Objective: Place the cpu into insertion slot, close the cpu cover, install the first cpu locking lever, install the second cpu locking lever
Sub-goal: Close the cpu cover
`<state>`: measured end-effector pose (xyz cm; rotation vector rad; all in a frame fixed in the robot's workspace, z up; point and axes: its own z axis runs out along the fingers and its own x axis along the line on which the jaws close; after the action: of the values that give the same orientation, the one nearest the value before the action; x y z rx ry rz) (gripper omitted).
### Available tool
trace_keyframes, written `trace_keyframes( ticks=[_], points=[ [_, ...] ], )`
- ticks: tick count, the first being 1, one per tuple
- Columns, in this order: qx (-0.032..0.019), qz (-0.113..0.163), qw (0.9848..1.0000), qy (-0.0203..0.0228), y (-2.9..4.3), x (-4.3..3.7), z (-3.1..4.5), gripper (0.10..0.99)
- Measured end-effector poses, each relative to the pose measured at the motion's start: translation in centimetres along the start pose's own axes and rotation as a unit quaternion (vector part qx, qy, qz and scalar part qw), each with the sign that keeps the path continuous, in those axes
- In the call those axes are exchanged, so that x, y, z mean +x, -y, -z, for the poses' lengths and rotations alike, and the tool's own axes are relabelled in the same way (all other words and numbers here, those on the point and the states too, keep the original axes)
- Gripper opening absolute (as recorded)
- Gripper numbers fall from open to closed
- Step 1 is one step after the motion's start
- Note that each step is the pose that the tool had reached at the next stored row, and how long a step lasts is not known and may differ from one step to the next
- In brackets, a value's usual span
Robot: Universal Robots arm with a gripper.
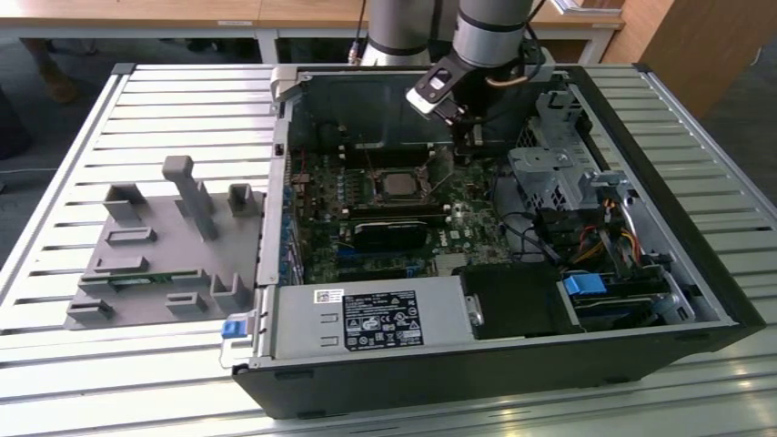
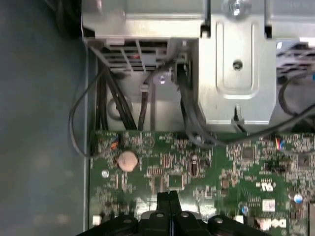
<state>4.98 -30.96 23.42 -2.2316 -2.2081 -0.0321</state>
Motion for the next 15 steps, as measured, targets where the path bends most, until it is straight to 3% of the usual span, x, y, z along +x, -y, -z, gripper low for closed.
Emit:
trace_keyframes(
  ticks=[15],
  points=[
    [0.0, 0.0, 1.0, 0.0, 4.18, -0.05, 0.0, 0.118]
  ],
)
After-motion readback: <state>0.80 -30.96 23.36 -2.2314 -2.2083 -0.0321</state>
